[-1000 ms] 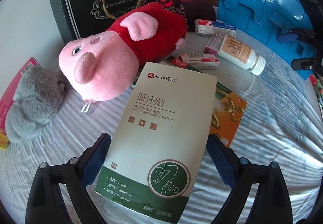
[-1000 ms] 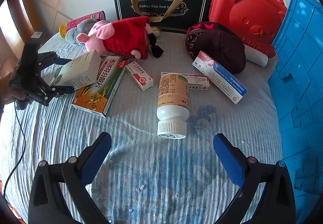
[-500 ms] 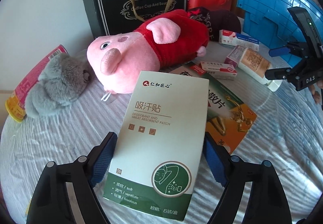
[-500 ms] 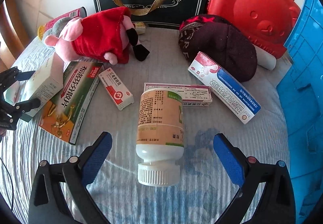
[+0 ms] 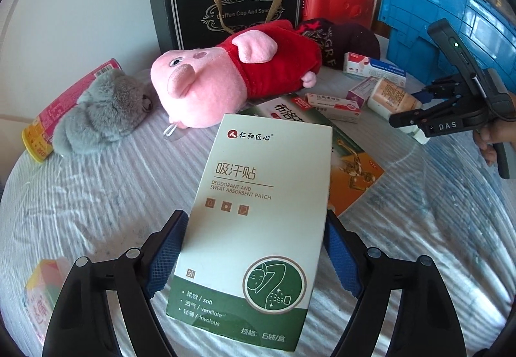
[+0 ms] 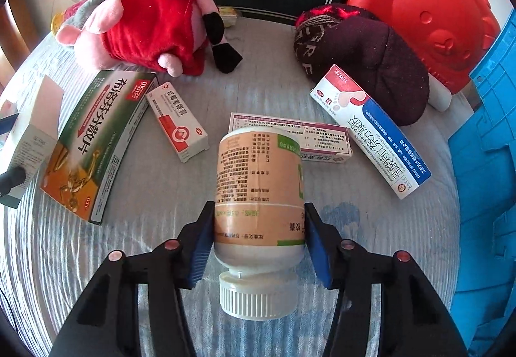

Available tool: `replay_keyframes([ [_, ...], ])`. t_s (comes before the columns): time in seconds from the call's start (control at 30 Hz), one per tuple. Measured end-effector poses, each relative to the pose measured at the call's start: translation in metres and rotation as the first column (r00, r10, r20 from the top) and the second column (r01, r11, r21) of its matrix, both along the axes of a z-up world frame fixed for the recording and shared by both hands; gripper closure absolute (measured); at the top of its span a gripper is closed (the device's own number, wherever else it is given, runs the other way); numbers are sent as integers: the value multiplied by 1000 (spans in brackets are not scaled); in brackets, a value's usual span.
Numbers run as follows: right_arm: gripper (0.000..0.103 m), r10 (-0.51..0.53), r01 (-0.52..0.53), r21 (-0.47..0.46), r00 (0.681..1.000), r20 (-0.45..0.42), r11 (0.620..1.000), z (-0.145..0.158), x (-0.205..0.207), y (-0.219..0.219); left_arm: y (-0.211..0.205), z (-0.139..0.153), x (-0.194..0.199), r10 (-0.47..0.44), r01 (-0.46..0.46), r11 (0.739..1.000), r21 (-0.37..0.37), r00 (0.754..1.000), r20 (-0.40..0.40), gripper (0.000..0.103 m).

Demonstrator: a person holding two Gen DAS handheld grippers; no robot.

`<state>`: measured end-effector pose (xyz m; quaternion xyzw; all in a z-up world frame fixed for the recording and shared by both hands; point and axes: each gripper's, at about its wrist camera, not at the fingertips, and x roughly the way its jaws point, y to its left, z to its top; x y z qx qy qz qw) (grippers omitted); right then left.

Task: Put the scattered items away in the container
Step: 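Grasp the white-and-green patch box with the left tool while the right tool grasps the white pill bottle, then lift and carry the patch box and pill bottle in both tools over the crate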

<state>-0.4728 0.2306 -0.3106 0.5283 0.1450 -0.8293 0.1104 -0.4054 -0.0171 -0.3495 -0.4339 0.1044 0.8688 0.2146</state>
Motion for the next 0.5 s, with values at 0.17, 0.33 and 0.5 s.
replay_keyframes([
  [0.17, 52, 13, -14, -6, 1000, -23, 1000, 13, 15, 2, 0, 8, 10, 19, -19, 1000, -5, 1000, -12, 21],
  [0.33, 52, 8, -9, -35, 999, -45, 999, 35, 36, 9, -3, 24, 21, 65, -65, 998, 7, 997, -27, 21],
  [0.5, 52, 4, -8, -58, 998, -65, 998, 60, 55, 8, -2, 46, 39, 93, -93, 996, 12, 995, -45, 21],
])
